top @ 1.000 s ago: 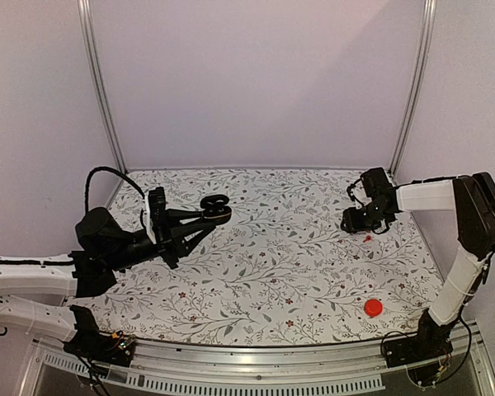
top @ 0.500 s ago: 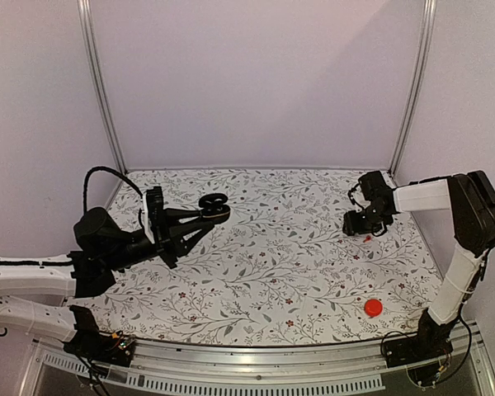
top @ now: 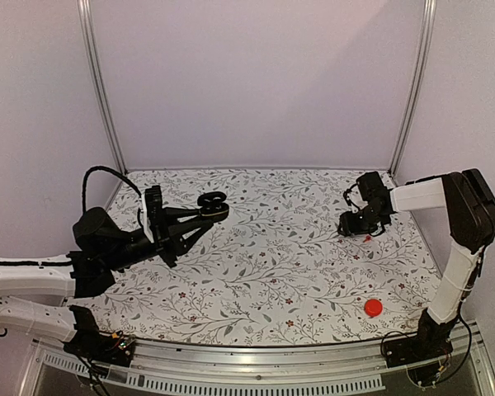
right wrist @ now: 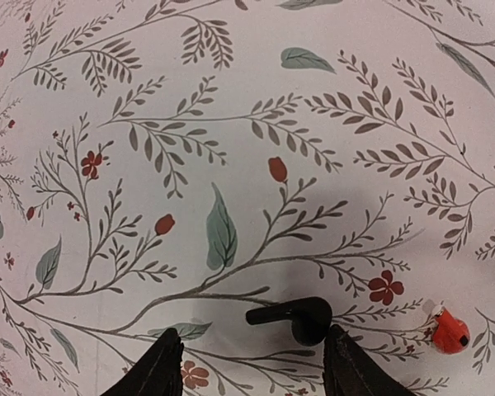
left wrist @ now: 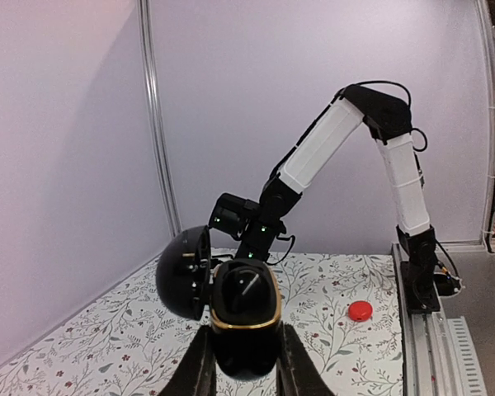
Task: Insert the wireless bluetooth earbuds into the charging case
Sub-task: Move the right earbud to the center of the board.
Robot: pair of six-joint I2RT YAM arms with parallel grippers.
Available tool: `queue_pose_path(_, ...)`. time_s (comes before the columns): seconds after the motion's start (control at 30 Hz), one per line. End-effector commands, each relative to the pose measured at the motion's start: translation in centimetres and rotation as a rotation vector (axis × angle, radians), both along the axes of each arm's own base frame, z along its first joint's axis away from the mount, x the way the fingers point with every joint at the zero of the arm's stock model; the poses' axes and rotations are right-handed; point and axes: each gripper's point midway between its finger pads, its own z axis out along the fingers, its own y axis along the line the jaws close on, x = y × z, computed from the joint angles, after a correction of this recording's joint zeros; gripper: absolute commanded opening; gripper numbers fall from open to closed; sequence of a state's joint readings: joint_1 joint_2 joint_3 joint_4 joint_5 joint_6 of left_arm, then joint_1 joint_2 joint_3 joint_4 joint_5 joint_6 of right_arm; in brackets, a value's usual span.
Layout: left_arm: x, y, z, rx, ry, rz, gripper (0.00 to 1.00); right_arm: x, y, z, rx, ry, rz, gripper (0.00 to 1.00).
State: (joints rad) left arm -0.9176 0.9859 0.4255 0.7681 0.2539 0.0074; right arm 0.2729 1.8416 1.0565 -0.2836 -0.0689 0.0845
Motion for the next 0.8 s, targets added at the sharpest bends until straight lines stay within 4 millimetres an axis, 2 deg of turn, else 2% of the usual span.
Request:
queue_pose_path(0.0, 0.2, 0.4, 0.4, -0.018, -0.013, 0.014, 0.18, 1.7, 0.9, 1.0, 0.028, -0.041, 0.031, 0.57)
queue_pose_path(0.23, 0.3, 0.4, 0.4, -0.017, -0.013, 0.018, 0.18, 2.8, 1.6, 0.6, 0.042, -0.029, 0.05, 0.5)
queue_pose_path(0.4, 0.3, 0.4, 0.5, -0.017, -0.017, 0.019, 0.18, 2.6, 2.7, 0.5, 0.082, -0.017, 0.1, 0.48)
queue_pose_path(0.6, 0.3, 0.3, 0.5, -0.016, -0.017, 0.015, 0.18, 2.0, 5.3, 0.9, 0.124, -0.03, 0.184, 0.47)
queue_pose_path(0.77, 0.3, 0.5, 0.5, -0.018, -0.017, 0.018, 0.18, 1.0, 7.8, 2.2, 0.159, -0.069, 0.312, 0.44)
